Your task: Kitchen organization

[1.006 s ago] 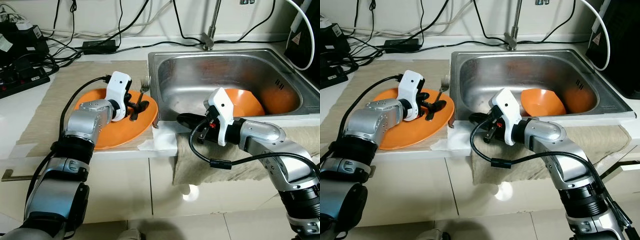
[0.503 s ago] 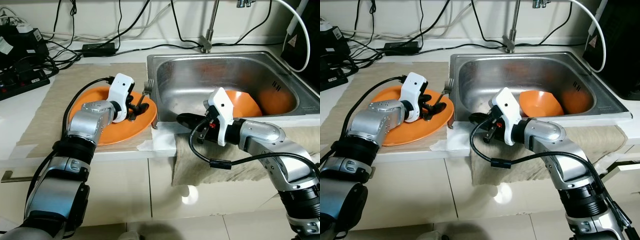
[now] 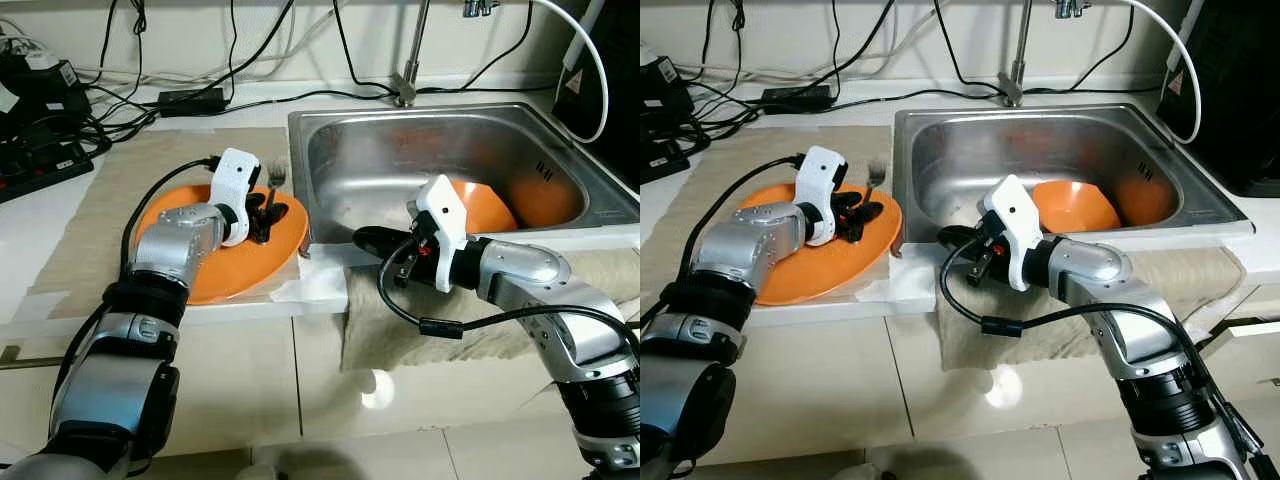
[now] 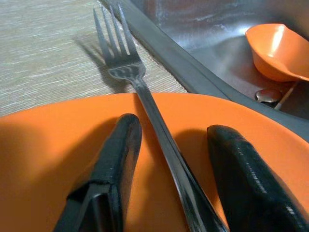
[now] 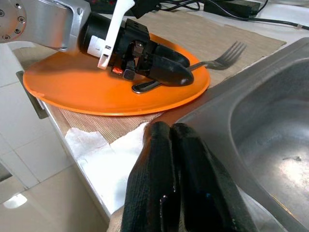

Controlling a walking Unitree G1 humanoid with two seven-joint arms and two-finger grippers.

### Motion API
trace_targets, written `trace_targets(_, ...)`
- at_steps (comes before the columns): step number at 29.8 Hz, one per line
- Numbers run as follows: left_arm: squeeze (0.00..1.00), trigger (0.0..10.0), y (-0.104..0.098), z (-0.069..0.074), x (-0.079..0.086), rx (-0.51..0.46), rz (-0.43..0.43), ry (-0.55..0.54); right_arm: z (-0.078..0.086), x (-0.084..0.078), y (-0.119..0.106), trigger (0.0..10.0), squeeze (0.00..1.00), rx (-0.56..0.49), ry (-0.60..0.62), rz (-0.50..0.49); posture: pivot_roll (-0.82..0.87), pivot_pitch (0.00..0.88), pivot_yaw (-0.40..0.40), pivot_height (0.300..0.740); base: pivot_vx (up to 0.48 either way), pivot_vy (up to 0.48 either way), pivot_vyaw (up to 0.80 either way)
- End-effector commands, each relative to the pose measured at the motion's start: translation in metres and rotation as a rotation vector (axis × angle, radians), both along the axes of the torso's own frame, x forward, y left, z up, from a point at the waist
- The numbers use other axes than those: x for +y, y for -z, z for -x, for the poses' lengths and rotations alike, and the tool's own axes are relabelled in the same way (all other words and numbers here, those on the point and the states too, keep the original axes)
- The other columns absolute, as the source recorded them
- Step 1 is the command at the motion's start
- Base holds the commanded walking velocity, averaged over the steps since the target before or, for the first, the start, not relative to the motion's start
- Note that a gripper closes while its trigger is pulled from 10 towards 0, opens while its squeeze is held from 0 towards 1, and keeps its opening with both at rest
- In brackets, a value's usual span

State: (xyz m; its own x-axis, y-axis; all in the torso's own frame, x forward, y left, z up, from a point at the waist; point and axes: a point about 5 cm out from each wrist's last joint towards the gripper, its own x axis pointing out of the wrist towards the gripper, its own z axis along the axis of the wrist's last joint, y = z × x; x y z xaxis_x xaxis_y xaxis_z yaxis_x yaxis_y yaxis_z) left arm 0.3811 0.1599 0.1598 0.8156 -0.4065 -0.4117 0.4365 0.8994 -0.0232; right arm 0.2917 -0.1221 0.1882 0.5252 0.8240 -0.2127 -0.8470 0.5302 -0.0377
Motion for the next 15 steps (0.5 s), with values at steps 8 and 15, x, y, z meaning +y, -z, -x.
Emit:
trace_targets(8, 0.00, 0.0, -0.007, -0.002, 0.007, 0.005, 0.061, -0.058, -0.001, 0.000, -0.006, 10.0, 0.00, -0.014, 0.007, -0.009, 0.03, 0.019, 0.026, 0.740, 0.000, 0.000, 0.00)
trace_targets(15, 0.00, 0.0, -0.024, -0.004, 0.004, -0.052, 0.089, -0.043, -0.001, -0.001, -0.005, 10.0, 0.00, -0.013, 0.007, -0.006, 0.03, 0.016, 0.026, 0.740, 0.000, 0.000, 0.00)
